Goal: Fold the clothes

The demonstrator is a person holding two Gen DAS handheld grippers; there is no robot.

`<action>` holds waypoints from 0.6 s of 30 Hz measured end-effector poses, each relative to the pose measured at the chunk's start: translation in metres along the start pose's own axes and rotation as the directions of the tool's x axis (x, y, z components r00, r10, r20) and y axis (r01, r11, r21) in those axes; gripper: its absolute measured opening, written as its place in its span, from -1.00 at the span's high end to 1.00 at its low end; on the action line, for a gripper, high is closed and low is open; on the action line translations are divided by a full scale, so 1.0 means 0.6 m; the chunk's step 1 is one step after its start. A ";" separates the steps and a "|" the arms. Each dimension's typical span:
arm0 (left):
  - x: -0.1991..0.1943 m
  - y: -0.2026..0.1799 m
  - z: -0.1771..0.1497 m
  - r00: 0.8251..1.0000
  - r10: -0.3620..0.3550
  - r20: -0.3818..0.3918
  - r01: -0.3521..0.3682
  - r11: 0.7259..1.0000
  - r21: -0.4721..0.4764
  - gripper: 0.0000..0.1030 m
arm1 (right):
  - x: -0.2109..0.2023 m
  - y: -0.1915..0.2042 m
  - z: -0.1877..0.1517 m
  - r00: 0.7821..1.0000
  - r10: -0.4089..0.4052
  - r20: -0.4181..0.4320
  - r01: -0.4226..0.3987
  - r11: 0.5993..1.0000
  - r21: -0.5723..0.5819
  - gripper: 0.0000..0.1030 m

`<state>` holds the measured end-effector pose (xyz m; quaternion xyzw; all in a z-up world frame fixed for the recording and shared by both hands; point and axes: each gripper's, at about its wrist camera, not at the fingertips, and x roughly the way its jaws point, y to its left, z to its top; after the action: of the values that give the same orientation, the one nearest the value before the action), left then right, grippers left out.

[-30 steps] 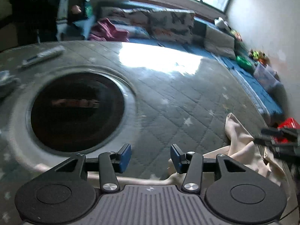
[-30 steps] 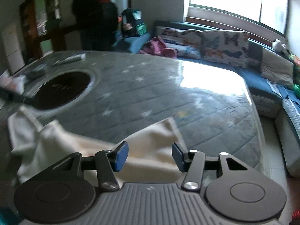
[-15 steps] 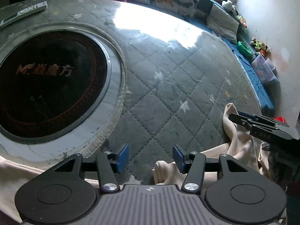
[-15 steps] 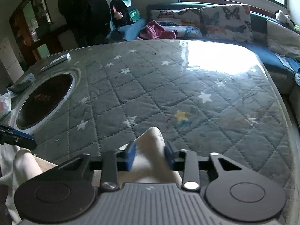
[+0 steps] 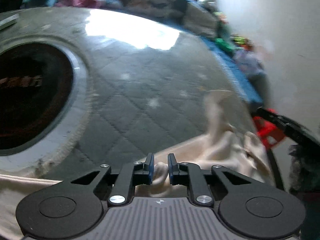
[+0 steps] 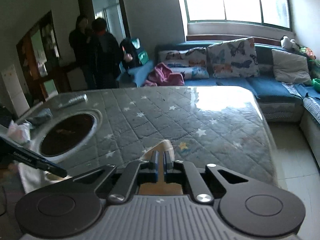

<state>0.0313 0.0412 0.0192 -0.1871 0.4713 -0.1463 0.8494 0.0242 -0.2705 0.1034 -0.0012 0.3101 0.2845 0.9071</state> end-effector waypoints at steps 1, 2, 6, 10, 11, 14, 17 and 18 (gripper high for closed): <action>-0.003 -0.005 -0.008 1.000 -0.016 -0.002 0.017 1.000 0.022 0.72 | -0.011 0.002 -0.009 1.000 -0.003 -0.006 0.003 1.000 -0.003 0.93; -0.002 -0.010 -0.016 1.000 -0.028 -0.008 0.029 0.999 0.045 0.72 | -0.021 0.005 -0.019 1.000 -0.007 -0.016 0.007 1.000 -0.010 0.93; -0.004 -0.028 -0.045 0.999 -0.037 -0.023 0.040 0.990 0.133 0.72 | -0.024 0.006 -0.046 0.997 -0.032 -0.065 0.031 0.999 -0.029 0.91; -0.014 -0.050 -0.065 1.000 0.003 -0.002 -0.003 0.973 0.229 0.66 | -0.008 0.012 -0.045 0.997 -0.020 -0.079 0.018 0.999 -0.028 0.82; -0.015 -0.053 -0.066 1.000 0.018 0.002 -0.018 0.973 0.231 0.64 | -0.002 0.017 -0.043 0.996 -0.006 -0.084 0.003 0.999 -0.033 0.81; -0.016 -0.048 -0.061 0.999 0.036 0.008 -0.037 0.983 0.181 0.38 | 0.020 0.032 -0.039 0.995 0.030 -0.096 -0.035 0.998 -0.055 0.73; -0.018 -0.024 -0.050 0.999 0.031 0.008 -0.032 0.997 0.065 0.29 | 0.038 0.047 -0.035 0.993 0.058 -0.100 -0.065 0.995 -0.072 0.71; -0.018 -0.016 -0.045 0.999 0.037 0.007 -0.037 0.999 0.022 0.29 | 0.041 0.051 -0.033 0.993 0.063 -0.099 -0.071 0.995 -0.076 0.71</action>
<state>0.0017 0.0325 0.0184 -0.1692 0.4701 -0.1352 0.8557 0.0130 -0.2356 0.0786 -0.0404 0.3418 0.3265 0.8803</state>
